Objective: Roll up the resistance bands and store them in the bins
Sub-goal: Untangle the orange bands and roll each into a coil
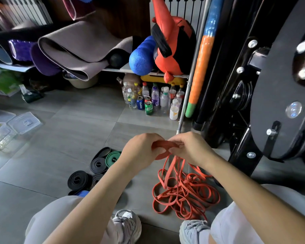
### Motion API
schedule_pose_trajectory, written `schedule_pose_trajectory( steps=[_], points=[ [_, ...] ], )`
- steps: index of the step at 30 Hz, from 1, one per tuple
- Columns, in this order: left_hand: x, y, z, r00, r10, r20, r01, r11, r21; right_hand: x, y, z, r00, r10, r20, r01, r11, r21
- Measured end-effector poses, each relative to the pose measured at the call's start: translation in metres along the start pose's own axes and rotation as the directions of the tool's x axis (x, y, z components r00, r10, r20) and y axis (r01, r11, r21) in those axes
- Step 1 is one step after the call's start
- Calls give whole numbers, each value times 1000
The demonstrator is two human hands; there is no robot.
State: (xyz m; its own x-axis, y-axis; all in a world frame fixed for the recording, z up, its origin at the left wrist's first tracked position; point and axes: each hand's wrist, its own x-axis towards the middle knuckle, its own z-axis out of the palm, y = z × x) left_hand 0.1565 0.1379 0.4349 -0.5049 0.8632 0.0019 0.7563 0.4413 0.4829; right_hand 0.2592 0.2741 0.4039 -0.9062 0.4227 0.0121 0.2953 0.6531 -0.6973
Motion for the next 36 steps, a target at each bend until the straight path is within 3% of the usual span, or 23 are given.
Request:
schedule_pose_trajectory(
  steps=[3, 6, 10, 12, 14, 19, 22, 24, 26, 27, 28, 30, 31, 32, 34, 36],
  points=[
    [1, -4, 2, 997, -44, 56, 42, 999, 25, -2, 1, -2, 1000, -4, 13, 4, 1000, 23],
    [1, -6, 0, 1000, -27, 12, 27, 999, 36, -2, 0, -2, 1000, -2, 30, -2, 993, 119],
    [3, -8, -11, 998, -44, -45, 36, 984, -175, -1, -2, -10, 1000, 17, -8, -14, 956, 292],
    [5, -11, -16, 995, -79, -62, 55, 944, -324, -1, -2, -12, 999, 17, -31, -8, 962, 273],
    [4, -14, -22, 987, -143, -79, 83, 855, -513, -2, -1, -12, 999, 14, -32, -6, 968, 249],
    [0, -15, -23, 970, -242, 35, 149, 470, -870, -2, -7, -10, 995, 31, -90, 26, 824, 565],
    [0, -12, -16, 964, -225, 143, 192, 212, -958, 1, -10, -14, 986, 19, -163, 91, 761, 643],
    [0, -11, -12, 960, -211, 185, 208, 90, -974, 0, -12, -16, 985, 10, -171, 110, 731, 674],
    [0, -10, -8, 955, -212, 208, 220, 35, -975, 0, -13, -17, 985, 10, -174, 113, 723, 681],
    [0, -9, -5, 954, -225, 198, 223, 92, -970, 0, -13, -17, 985, 9, -175, 111, 740, 664],
    [1, -8, -3, 956, -256, 145, 212, 260, -942, 0, -13, -16, 985, 4, -174, 108, 765, 635],
    [1, -8, 4, 965, -244, -93, 133, 767, -628, 0, -10, -12, 987, 8, -161, 82, 835, 544],
    [0, -8, 7, 966, -164, -198, 71, 911, -407, -1, -9, -9, 989, 12, -145, 59, 876, 478],
    [-1, -7, 8, 962, -61, -266, -5, 970, -243, -1, -8, -7, 992, 15, -129, 38, 916, 398],
    [-1, -5, 9, 959, 82, -272, -104, 992, -66, -3, -6, -3, 993, -12, -114, 37, 975, 217],
    [0, -5, 8, 980, 68, -186, -69, 998, 2, -4, -7, -3, 994, -33, -102, 46, 991, 126]
  ],
)
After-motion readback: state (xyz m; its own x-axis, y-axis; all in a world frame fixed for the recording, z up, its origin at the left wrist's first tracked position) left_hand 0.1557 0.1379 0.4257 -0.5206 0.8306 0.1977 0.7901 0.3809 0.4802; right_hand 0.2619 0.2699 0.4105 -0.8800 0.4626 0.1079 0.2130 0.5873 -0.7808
